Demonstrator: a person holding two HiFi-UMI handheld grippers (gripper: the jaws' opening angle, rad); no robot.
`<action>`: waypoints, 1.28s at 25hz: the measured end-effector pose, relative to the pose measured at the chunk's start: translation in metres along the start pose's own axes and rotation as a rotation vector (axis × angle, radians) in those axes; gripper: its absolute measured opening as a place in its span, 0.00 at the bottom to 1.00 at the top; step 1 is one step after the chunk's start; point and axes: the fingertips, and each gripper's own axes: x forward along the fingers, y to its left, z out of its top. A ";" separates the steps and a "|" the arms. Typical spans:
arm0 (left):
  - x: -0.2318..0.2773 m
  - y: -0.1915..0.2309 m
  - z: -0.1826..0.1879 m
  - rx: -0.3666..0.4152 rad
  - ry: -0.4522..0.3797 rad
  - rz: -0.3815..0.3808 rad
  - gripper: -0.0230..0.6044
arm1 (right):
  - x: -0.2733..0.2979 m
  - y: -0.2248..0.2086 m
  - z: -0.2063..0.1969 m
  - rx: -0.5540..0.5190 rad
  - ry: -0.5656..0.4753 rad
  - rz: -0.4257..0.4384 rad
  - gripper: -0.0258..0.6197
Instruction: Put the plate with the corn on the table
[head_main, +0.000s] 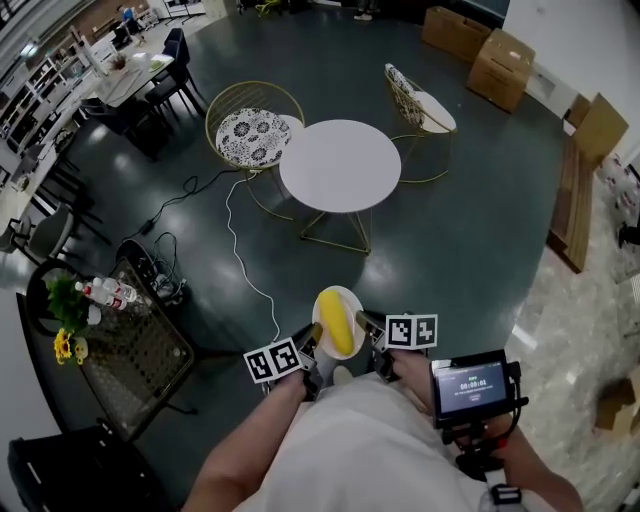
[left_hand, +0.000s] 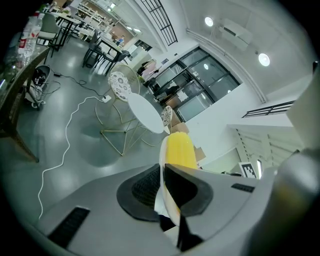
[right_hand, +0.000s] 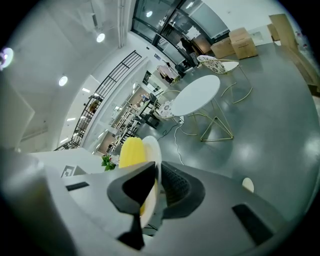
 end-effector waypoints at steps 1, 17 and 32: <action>-0.001 0.001 -0.002 0.000 0.000 0.000 0.10 | -0.001 0.000 -0.002 0.000 -0.001 -0.001 0.11; 0.006 -0.002 -0.012 0.025 0.027 -0.004 0.10 | -0.009 -0.009 -0.008 0.020 -0.032 -0.015 0.11; 0.051 -0.014 -0.010 0.030 0.098 -0.013 0.10 | -0.018 -0.048 0.014 0.071 -0.055 -0.054 0.11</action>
